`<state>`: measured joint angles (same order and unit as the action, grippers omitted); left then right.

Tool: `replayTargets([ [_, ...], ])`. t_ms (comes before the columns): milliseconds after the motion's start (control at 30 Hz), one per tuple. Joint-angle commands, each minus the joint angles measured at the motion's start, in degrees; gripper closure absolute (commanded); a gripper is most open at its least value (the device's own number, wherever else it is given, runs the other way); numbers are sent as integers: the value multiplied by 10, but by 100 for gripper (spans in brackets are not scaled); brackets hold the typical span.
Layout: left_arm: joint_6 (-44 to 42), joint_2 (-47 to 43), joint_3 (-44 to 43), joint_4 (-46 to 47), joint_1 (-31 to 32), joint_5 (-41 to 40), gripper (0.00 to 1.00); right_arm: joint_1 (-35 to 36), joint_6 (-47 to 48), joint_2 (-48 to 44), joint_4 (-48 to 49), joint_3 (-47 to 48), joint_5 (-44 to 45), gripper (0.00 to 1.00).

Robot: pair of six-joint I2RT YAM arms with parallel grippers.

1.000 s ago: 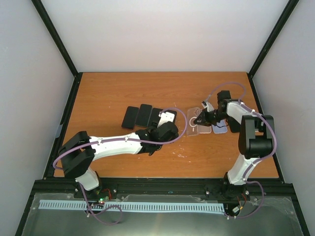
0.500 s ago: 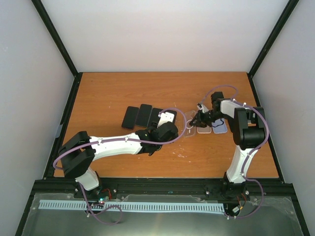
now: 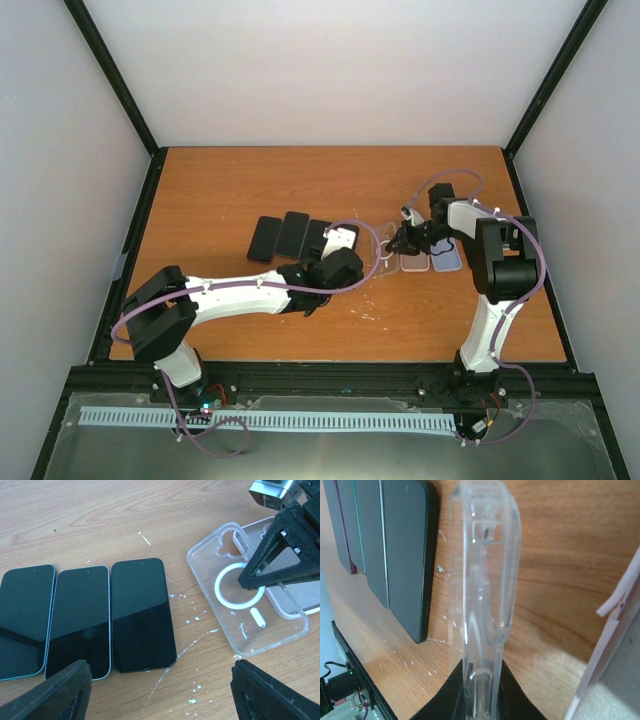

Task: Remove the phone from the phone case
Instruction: Place the phone case at the center of the board.

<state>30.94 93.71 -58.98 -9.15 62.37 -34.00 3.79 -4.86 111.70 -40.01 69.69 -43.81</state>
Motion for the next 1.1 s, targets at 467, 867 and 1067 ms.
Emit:
replayTargets([
  [467, 0, 6, -20, 11, -3, 2, 23, 5, -14, -3, 25, 4, 11, 79],
  [867, -17, 3, -27, 10, -3, -10, 23, 5, 43, -102, -41, -9, 109, 55],
  [1067, -39, -10, -26, 4, -9, -18, 23, 4, 68, -160, -55, -20, 126, 55],
])
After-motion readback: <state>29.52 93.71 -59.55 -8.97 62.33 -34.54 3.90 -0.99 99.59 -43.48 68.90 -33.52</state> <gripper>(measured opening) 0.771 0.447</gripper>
